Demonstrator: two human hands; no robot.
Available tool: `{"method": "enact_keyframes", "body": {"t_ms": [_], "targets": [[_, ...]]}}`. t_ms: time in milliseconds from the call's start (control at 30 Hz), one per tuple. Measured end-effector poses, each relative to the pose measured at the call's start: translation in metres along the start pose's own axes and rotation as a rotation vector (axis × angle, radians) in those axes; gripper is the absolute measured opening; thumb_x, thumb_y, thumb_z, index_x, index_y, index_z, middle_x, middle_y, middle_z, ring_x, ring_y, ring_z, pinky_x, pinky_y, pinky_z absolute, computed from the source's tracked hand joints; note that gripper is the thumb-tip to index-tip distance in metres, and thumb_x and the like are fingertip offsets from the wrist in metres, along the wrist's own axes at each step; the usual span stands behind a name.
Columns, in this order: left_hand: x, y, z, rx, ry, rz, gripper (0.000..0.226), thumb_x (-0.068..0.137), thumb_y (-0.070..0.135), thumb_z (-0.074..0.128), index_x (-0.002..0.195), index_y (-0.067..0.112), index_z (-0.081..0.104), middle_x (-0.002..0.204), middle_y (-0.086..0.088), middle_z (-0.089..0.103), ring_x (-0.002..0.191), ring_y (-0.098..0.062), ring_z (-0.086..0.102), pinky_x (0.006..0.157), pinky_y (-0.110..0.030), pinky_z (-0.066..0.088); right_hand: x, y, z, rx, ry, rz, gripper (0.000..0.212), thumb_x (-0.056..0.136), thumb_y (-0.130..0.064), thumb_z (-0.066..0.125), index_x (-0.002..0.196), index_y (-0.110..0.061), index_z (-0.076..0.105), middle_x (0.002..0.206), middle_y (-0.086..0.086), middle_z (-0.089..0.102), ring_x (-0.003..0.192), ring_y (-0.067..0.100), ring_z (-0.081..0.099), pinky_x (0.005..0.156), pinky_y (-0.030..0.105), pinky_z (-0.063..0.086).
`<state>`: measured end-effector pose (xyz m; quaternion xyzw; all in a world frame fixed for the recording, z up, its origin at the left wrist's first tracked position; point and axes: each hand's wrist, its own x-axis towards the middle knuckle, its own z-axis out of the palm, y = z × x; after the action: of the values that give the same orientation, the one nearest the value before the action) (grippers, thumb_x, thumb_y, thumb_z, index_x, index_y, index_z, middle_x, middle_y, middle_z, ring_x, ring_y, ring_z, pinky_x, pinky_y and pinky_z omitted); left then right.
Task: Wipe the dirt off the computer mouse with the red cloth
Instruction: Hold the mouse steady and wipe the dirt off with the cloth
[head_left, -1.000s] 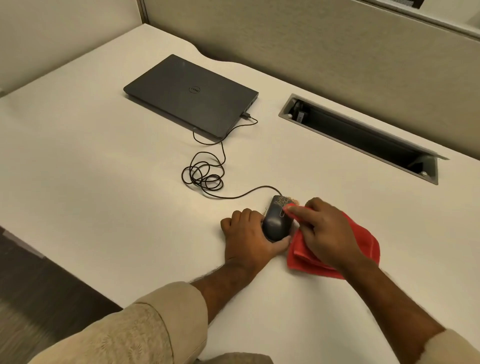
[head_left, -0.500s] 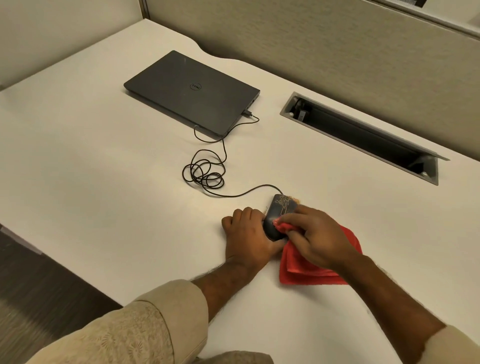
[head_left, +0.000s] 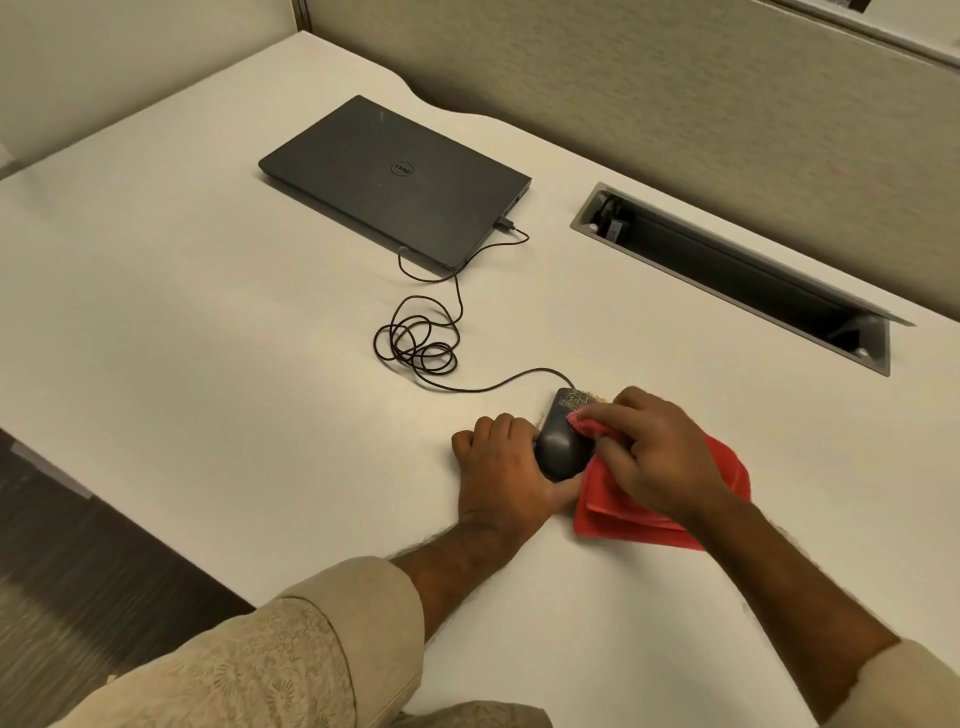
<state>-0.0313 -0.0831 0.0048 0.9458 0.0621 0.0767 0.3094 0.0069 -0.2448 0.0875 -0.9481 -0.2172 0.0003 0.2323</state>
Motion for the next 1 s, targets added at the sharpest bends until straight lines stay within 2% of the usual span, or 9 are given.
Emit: {"method": "enact_keyframes", "body": {"t_ms": [67,167,300,367,533,700,767,900,1000], "targets": [[0.000,0.001,-0.001,-0.002,-0.008,-0.004,0.059,0.067,0.078,0.050,0.083,0.022,0.058,0.082,0.007,0.055,0.084,-0.018,0.048,0.078,-0.038,0.030,0.000,-0.006,-0.002,0.023,-0.093,-0.102,0.032,0.078,-0.012,0.061,0.104,-0.026,0.074,0.081,-0.002,0.059,0.072,0.017,0.057,0.063,0.035,0.047],[0.001,0.001,0.001,0.002,0.020,0.005,0.030,0.071,0.048,0.060,0.081,0.019,0.060,0.082,0.003,0.058,0.084,-0.026,0.055,0.076,-0.039,0.029,-0.005,-0.020,-0.001,-0.037,-0.346,-0.281,0.034,0.077,-0.015,0.059,0.104,-0.027,0.073,0.080,-0.001,0.059,0.071,0.017,0.054,0.061,0.032,0.041],[0.000,0.000,0.002,0.007,0.002,0.008,0.060,0.064,0.079,0.061,0.080,0.021,0.057,0.080,0.006,0.056,0.082,-0.018,0.047,0.077,-0.038,0.030,0.009,-0.004,-0.007,-0.052,-0.176,-0.107,0.036,0.077,-0.005,0.063,0.105,-0.026,0.074,0.083,0.003,0.061,0.076,0.024,0.058,0.065,0.039,0.048],[-0.001,-0.001,0.002,-0.022,0.019,0.004,0.065,0.061,0.085,0.060,0.077,0.023,0.055,0.078,0.008,0.054,0.079,-0.016,0.045,0.076,-0.037,0.030,0.013,0.003,-0.009,-0.043,-0.127,-0.039,0.036,0.079,-0.004,0.063,0.106,-0.024,0.075,0.083,0.004,0.061,0.077,0.026,0.059,0.067,0.042,0.049],[0.001,0.001,0.002,-0.024,0.053,0.014,0.040,0.070,0.058,0.057,0.079,0.019,0.061,0.078,0.003,0.059,0.080,-0.026,0.056,0.075,-0.039,0.030,0.006,-0.017,-0.003,-0.009,-0.378,-0.237,0.038,0.078,-0.013,0.059,0.109,-0.029,0.072,0.083,-0.002,0.058,0.074,0.016,0.054,0.063,0.032,0.042],[0.000,-0.001,0.004,-0.014,0.031,0.016,0.060,0.064,0.080,0.059,0.079,0.022,0.057,0.077,0.007,0.055,0.078,-0.017,0.047,0.074,-0.036,0.027,0.023,0.000,-0.003,-0.100,-0.160,-0.028,0.035,0.080,-0.009,0.063,0.111,-0.024,0.072,0.085,0.005,0.060,0.079,0.027,0.059,0.068,0.041,0.048],[0.000,-0.001,0.003,-0.020,0.029,0.015,0.057,0.067,0.078,0.057,0.078,0.022,0.056,0.075,0.006,0.055,0.077,-0.018,0.047,0.074,-0.037,0.028,0.023,-0.002,-0.004,-0.057,-0.170,-0.054,0.035,0.079,-0.010,0.061,0.109,-0.025,0.073,0.084,0.001,0.059,0.077,0.022,0.058,0.067,0.038,0.048],[0.000,0.003,0.001,-0.043,0.069,0.017,0.034,0.073,0.052,0.045,0.072,0.021,0.056,0.073,0.002,0.056,0.074,-0.026,0.054,0.072,-0.038,0.025,0.016,-0.019,0.002,-0.022,-0.344,-0.219,0.041,0.073,-0.017,0.058,0.108,-0.031,0.072,0.080,-0.006,0.055,0.074,0.012,0.052,0.063,0.027,0.039],[0.000,0.000,0.003,-0.007,0.056,0.028,0.042,0.074,0.062,0.052,0.075,0.020,0.057,0.073,0.003,0.057,0.075,-0.022,0.052,0.073,-0.038,0.030,0.025,-0.010,0.003,-0.061,-0.244,-0.118,0.037,0.076,-0.016,0.059,0.108,-0.029,0.072,0.083,-0.006,0.056,0.076,0.014,0.054,0.067,0.033,0.046]]}}
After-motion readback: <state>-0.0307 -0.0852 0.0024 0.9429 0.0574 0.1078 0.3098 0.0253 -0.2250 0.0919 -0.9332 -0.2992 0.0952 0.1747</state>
